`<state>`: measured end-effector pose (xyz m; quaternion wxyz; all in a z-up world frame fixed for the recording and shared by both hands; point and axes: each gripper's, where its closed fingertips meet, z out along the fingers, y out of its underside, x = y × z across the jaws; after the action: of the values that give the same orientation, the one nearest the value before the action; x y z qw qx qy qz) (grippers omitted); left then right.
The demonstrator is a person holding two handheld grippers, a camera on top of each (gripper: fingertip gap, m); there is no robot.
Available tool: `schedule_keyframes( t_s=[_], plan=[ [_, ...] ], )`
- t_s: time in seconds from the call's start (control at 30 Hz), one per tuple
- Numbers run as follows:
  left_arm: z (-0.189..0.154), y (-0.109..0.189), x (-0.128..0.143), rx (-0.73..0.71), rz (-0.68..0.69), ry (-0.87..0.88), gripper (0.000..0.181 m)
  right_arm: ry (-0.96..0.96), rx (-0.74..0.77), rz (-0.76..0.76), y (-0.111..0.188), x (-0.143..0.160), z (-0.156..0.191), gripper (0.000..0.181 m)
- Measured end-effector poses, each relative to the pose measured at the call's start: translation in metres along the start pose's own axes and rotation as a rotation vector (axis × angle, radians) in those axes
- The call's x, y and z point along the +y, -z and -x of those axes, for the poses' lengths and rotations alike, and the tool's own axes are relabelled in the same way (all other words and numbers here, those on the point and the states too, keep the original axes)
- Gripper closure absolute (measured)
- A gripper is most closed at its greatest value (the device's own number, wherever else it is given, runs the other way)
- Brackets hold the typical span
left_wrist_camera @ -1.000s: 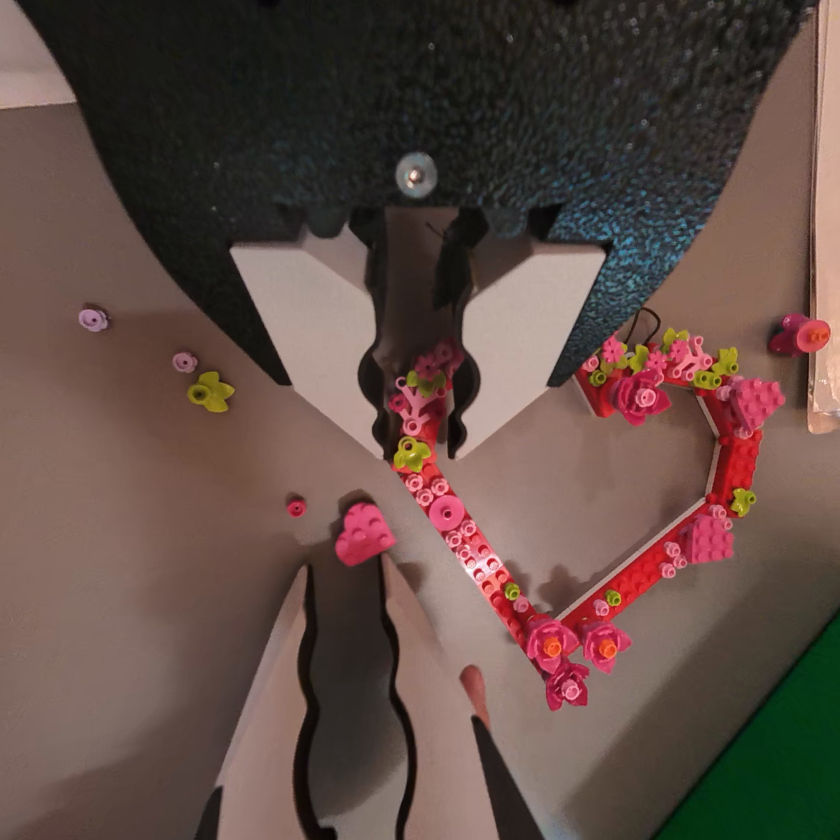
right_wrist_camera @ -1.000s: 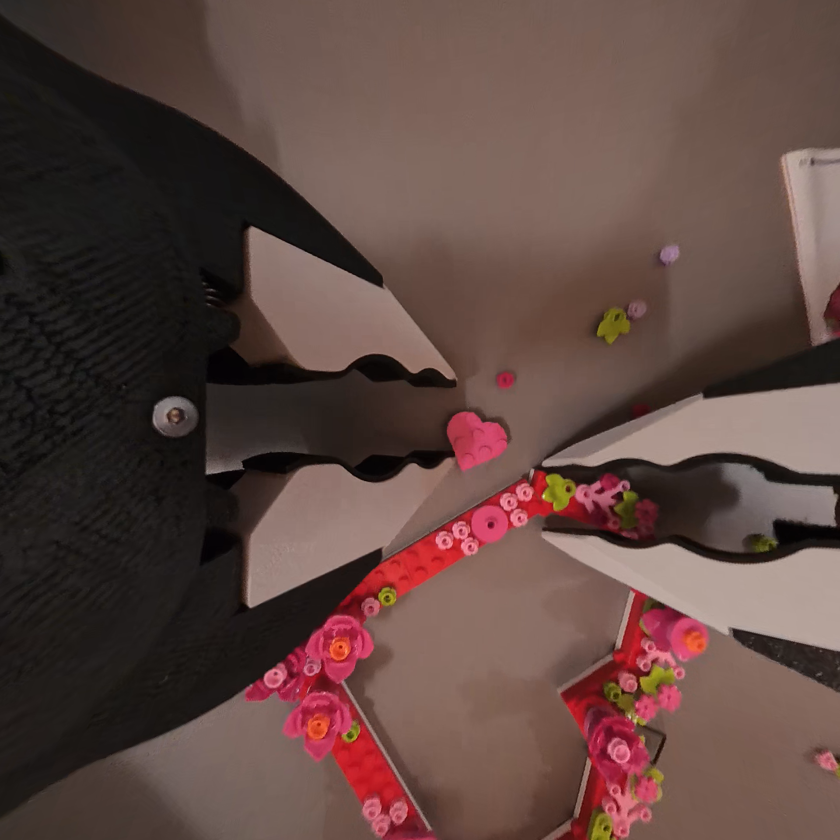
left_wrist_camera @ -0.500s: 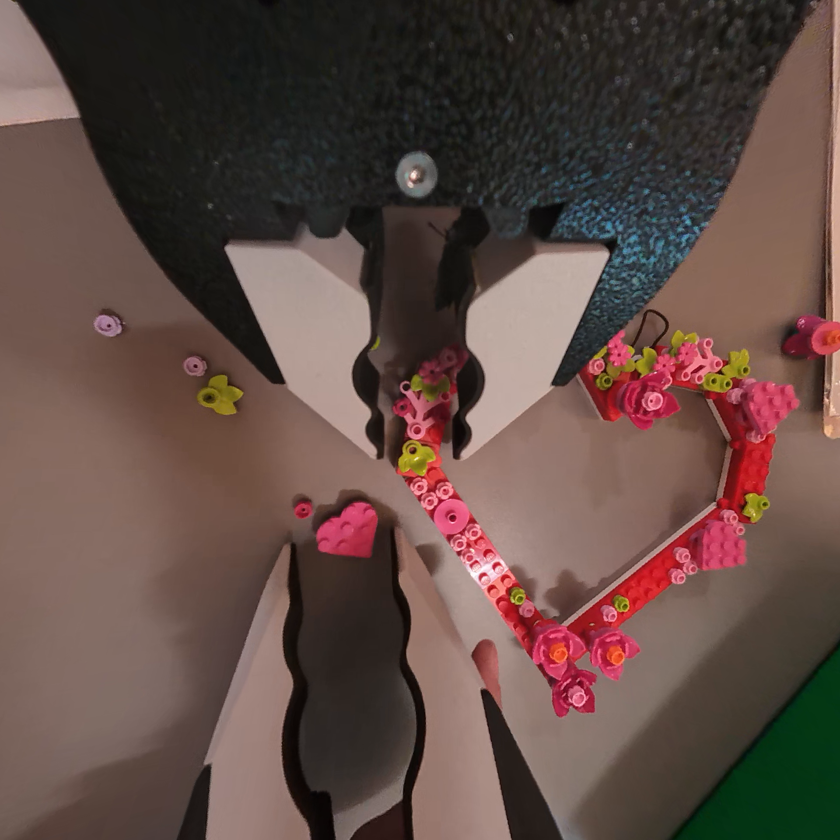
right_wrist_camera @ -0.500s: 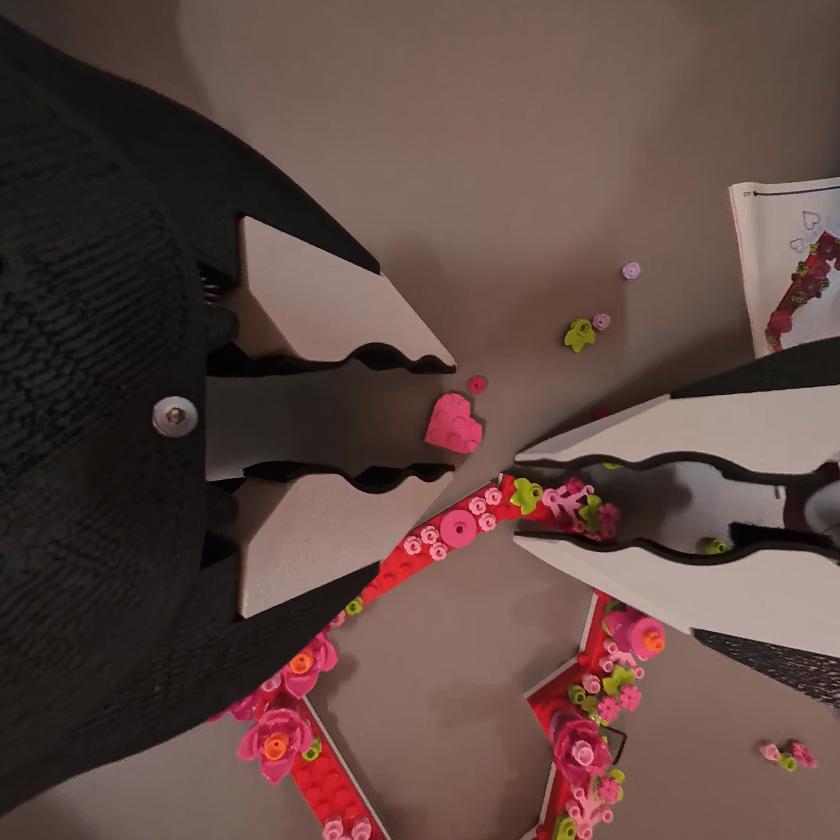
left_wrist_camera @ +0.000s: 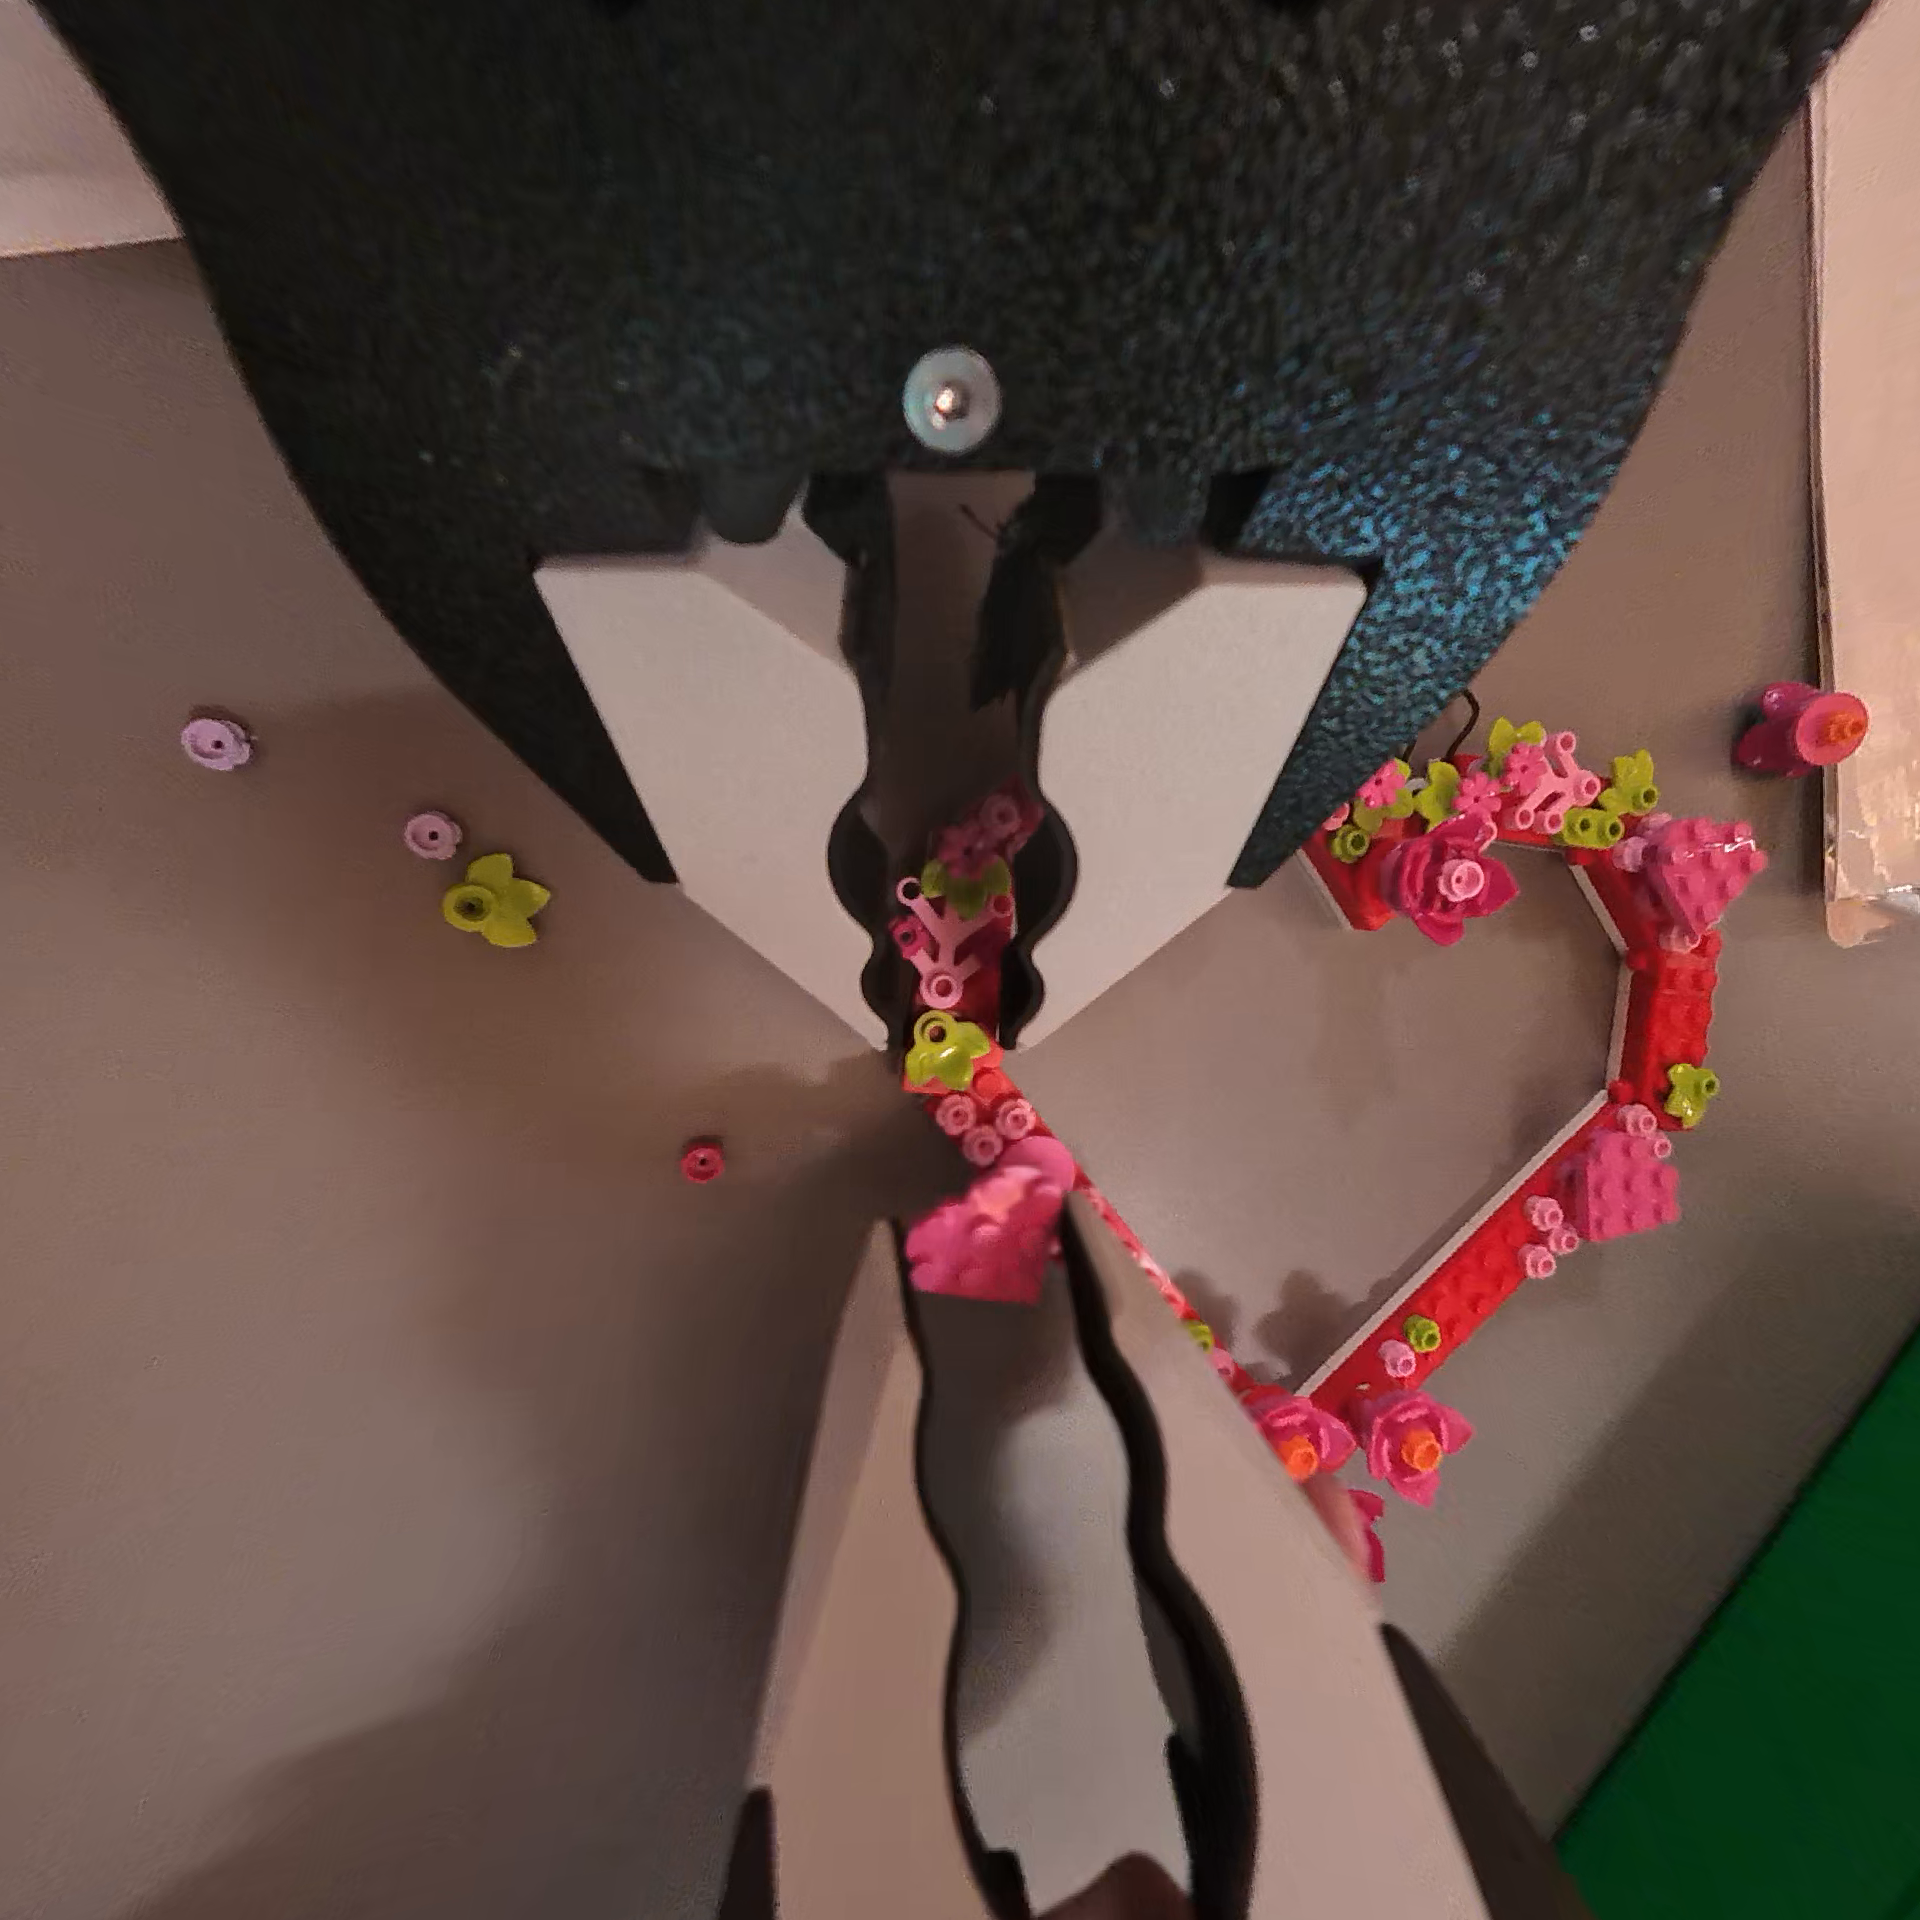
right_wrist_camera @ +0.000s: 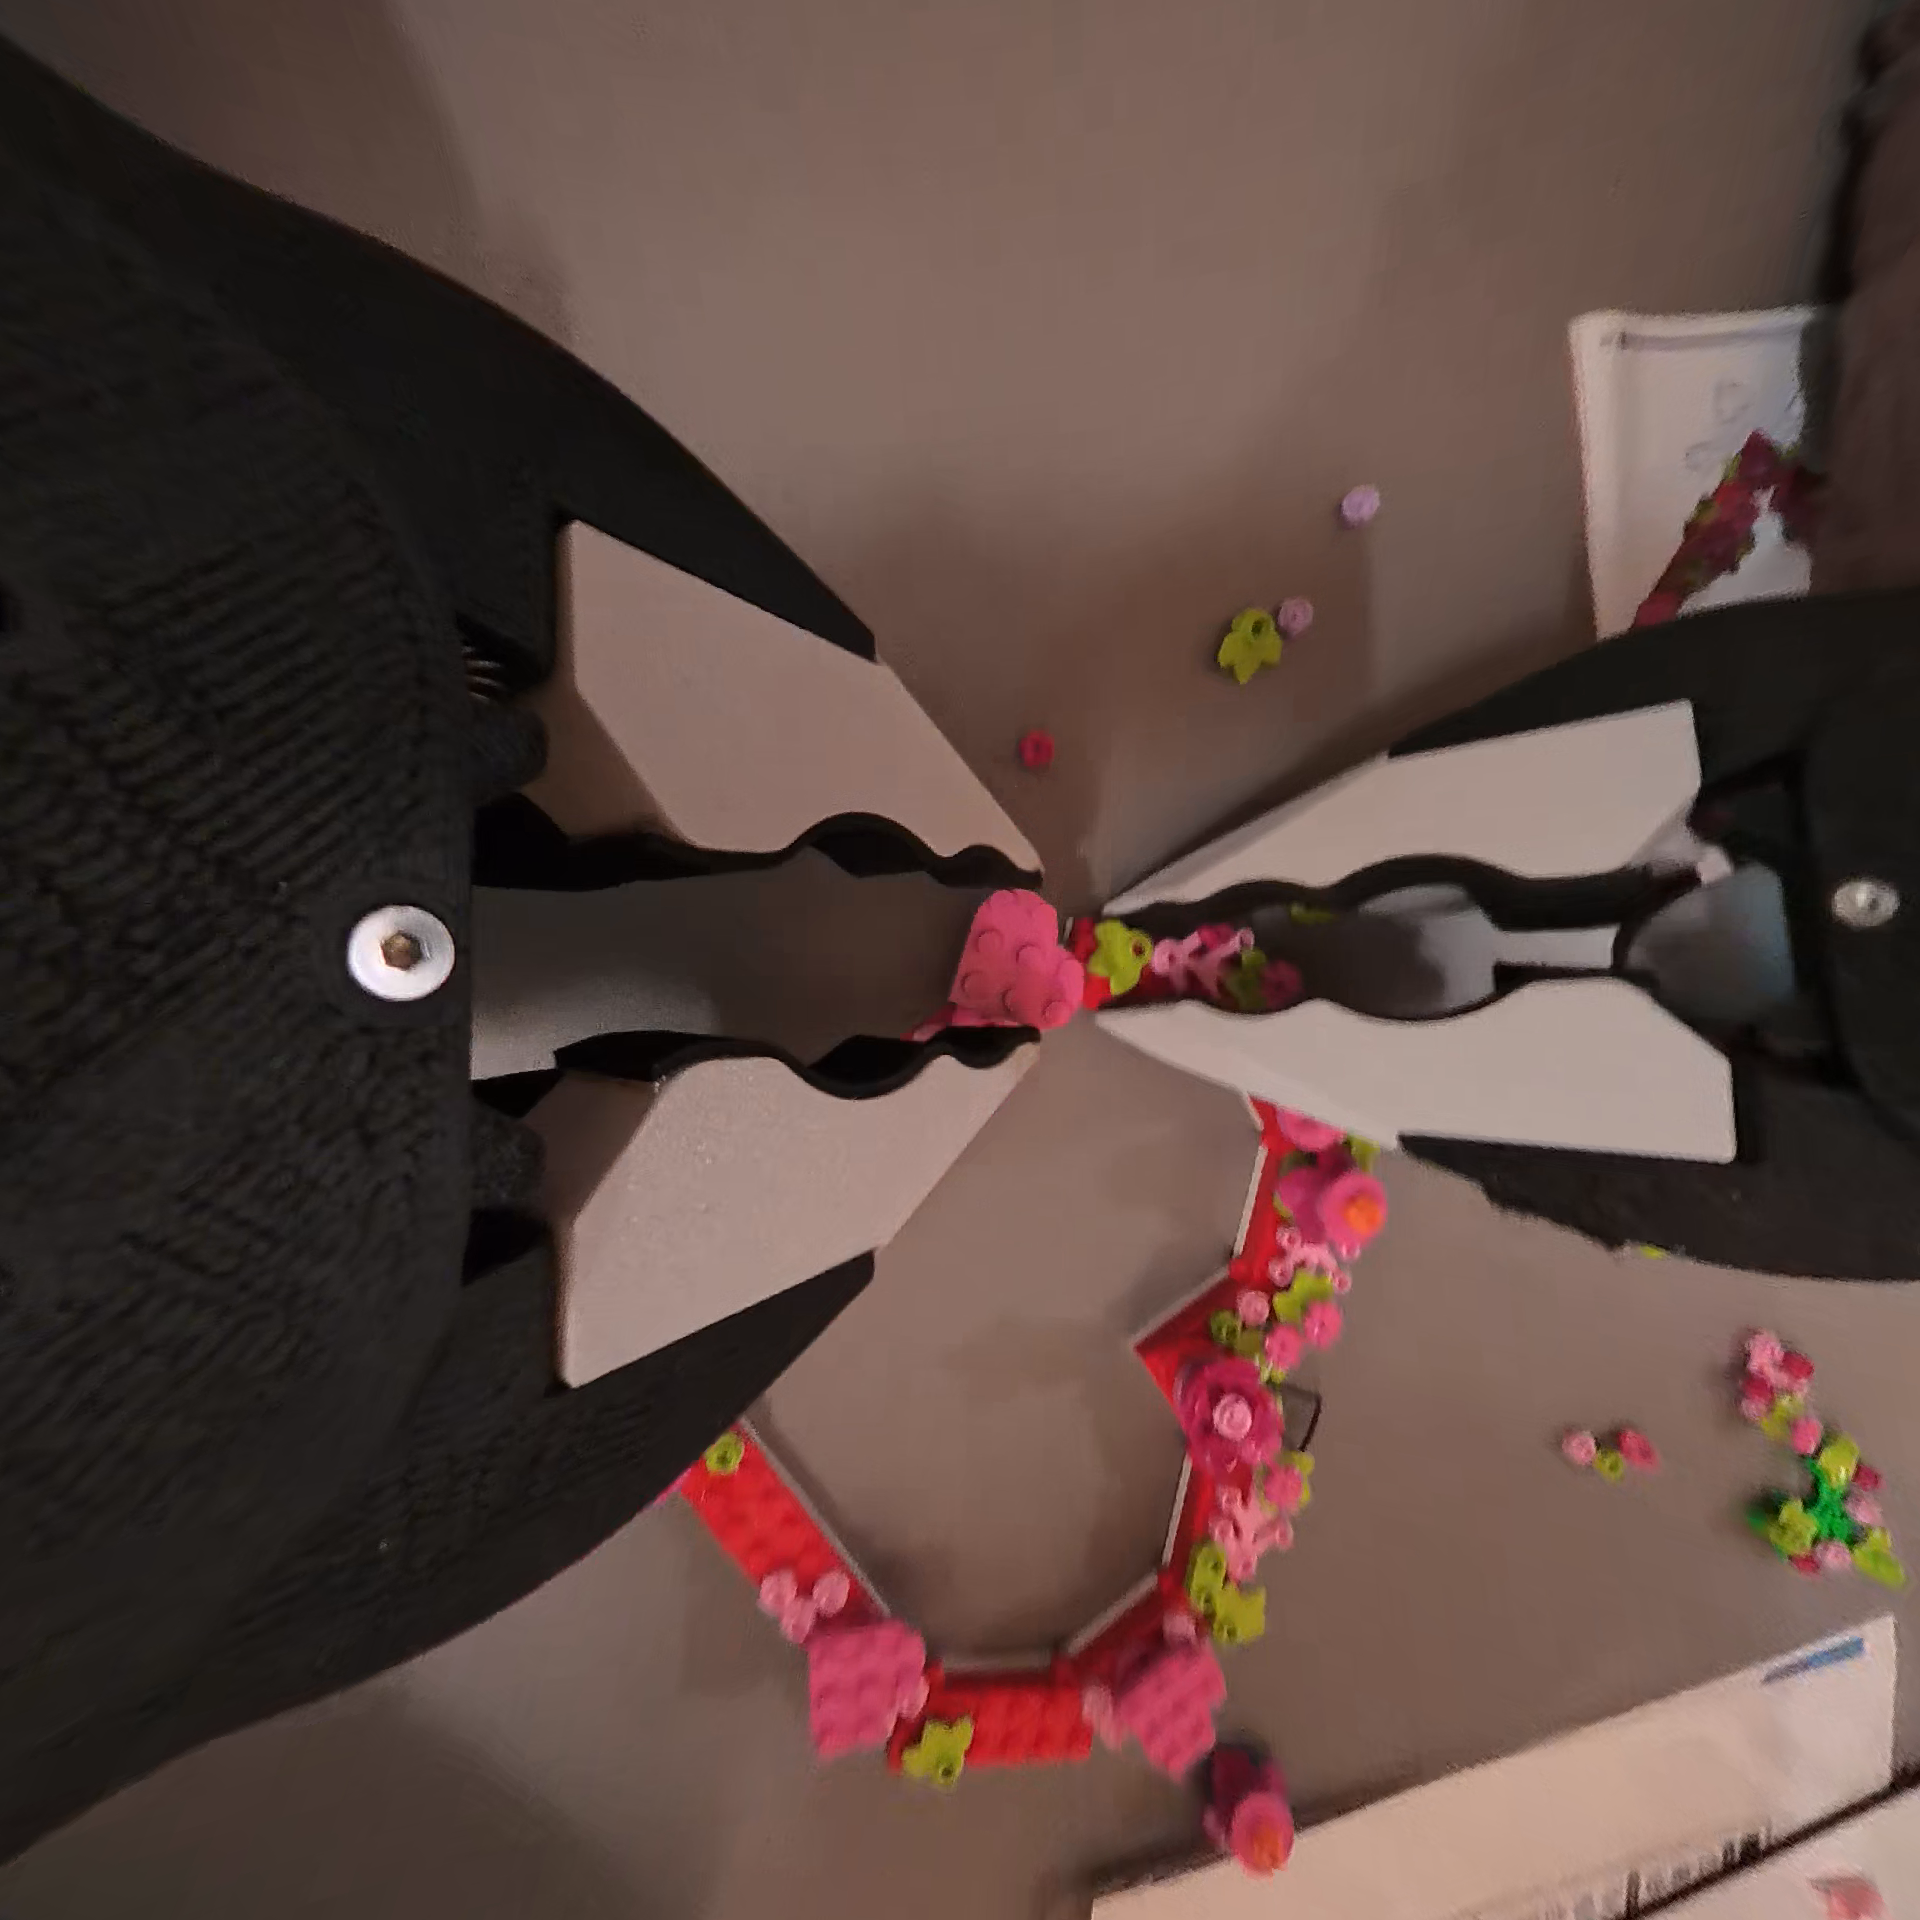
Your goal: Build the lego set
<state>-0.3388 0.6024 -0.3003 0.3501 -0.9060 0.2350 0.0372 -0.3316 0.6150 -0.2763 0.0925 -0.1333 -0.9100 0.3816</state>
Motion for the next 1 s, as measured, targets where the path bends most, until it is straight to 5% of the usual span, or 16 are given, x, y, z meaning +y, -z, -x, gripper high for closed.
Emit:
schedule_keyframes(
  t_s=[0.03, 1.0],
  plan=[
    [-0.001, 0.0, 0.0, 0.004, -0.001, -0.002, 0.165, 0.007, 0.005, 0.013, -0.001, 0.001, -0.003, 0.156],
    [-0.001, 0.001, 0.002, 0.026, -0.01, -0.009, 0.165, 0.019, -0.071, 0.141, -0.013, 0.016, -0.011, 0.155]
  ],
)
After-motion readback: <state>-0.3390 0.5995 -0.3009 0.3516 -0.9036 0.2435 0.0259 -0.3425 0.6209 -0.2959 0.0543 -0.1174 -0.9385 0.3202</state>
